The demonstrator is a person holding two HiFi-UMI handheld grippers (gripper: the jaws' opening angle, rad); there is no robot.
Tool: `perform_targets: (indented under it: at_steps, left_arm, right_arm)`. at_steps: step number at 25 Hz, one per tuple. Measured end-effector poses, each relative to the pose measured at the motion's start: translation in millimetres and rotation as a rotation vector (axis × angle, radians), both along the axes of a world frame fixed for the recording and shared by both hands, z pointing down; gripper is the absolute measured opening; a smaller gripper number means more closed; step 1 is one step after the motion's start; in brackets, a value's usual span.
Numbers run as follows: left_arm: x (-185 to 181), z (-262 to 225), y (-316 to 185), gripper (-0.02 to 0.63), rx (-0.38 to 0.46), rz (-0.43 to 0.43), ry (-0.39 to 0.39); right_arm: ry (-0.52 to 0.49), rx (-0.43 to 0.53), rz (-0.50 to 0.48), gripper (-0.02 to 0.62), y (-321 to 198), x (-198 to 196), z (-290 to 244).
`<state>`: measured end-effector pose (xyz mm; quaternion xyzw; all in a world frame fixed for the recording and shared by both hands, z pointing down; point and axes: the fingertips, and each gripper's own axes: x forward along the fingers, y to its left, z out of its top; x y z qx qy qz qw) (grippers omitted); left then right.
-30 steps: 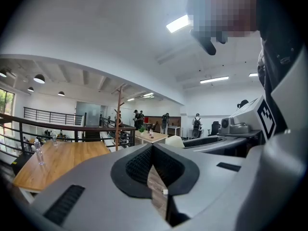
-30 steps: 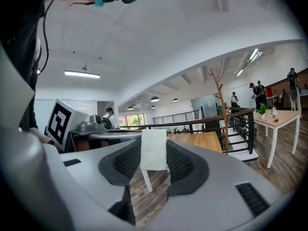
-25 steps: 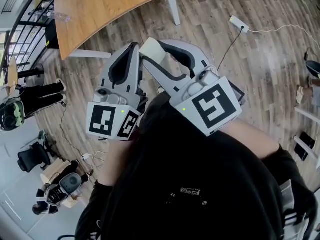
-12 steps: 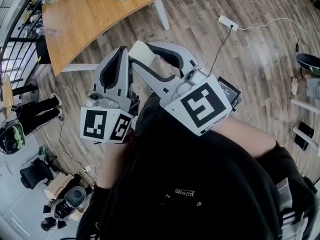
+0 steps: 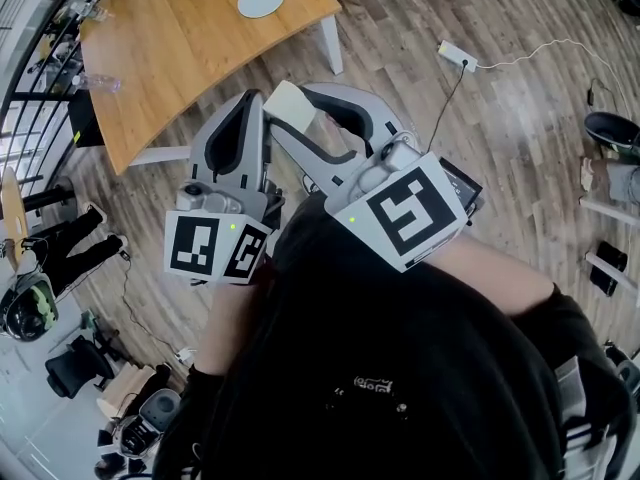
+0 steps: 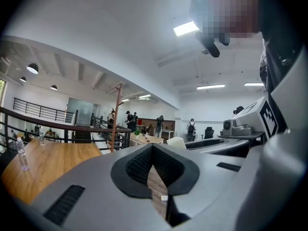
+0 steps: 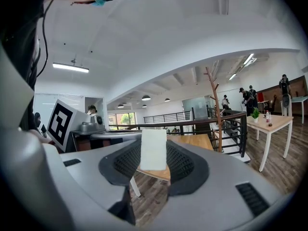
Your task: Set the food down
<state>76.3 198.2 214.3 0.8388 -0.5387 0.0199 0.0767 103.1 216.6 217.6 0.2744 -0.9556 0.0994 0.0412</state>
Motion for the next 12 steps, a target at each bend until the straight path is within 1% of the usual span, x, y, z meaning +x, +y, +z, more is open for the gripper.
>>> perform_targets:
  at_steps: [6,12]
  left_arm:
    - [-44.2,1.2,-28.9,0.003,-0.007,0.017,-0.005]
    - [-82.8,2.0,-45.5,0.003,-0.005,0.045,0.002]
  right_arm:
    - [-0.004,-0.006,0.015,0.167,-28.1,-44.7,1.2]
    - [0.005,-0.004,0.040,0.167,-43.1,-83.9,2.0]
